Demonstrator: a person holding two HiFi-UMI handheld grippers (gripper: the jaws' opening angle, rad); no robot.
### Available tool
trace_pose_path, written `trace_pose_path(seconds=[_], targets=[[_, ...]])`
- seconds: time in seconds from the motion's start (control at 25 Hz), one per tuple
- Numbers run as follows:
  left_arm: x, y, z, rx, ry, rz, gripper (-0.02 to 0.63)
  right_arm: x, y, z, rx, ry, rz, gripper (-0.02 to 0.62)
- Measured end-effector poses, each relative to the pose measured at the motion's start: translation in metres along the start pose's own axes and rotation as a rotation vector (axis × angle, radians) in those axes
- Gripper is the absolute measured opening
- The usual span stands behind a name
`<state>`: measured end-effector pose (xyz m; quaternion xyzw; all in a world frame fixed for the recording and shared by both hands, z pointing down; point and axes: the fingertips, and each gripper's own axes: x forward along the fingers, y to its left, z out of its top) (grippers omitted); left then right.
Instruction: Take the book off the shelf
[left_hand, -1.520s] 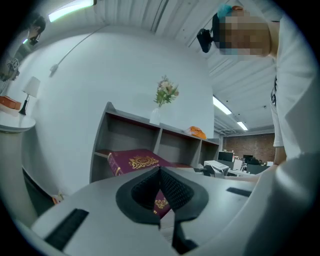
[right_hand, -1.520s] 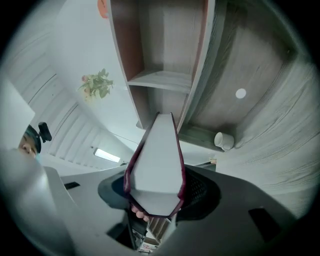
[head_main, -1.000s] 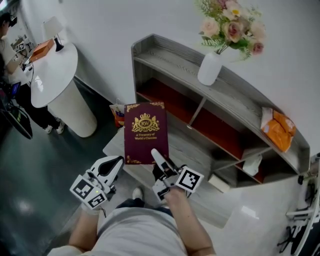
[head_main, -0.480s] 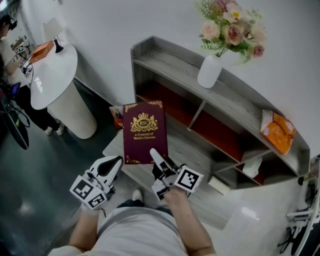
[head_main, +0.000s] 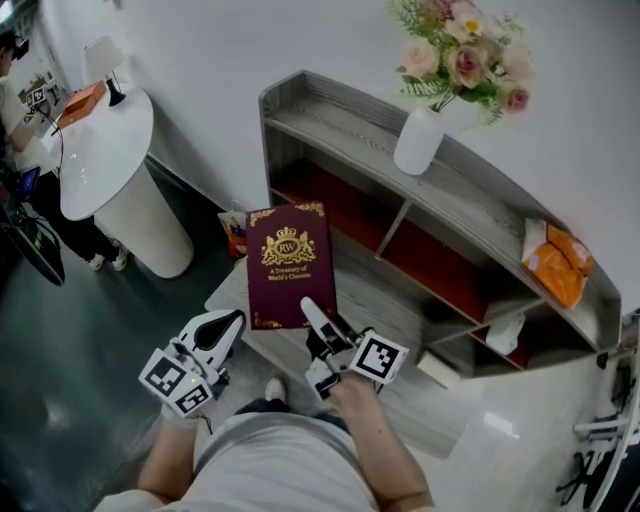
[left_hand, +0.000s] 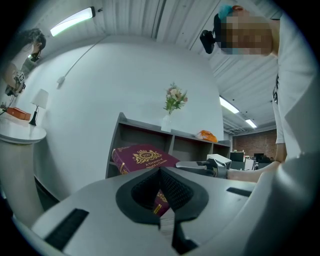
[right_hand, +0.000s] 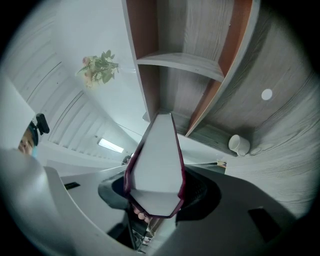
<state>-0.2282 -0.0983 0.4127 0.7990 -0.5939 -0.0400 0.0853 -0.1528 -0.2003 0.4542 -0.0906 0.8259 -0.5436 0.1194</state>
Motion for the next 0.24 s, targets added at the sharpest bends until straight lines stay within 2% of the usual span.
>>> trace_pose_path(seconds=[0.24], targets=[[0.0024,-0.0019,0.0023,-0.002,-0.011,-0.008,0.015,-0.0031,-0.0021,0.0008,0.006,0.002,-0.011,0.213]])
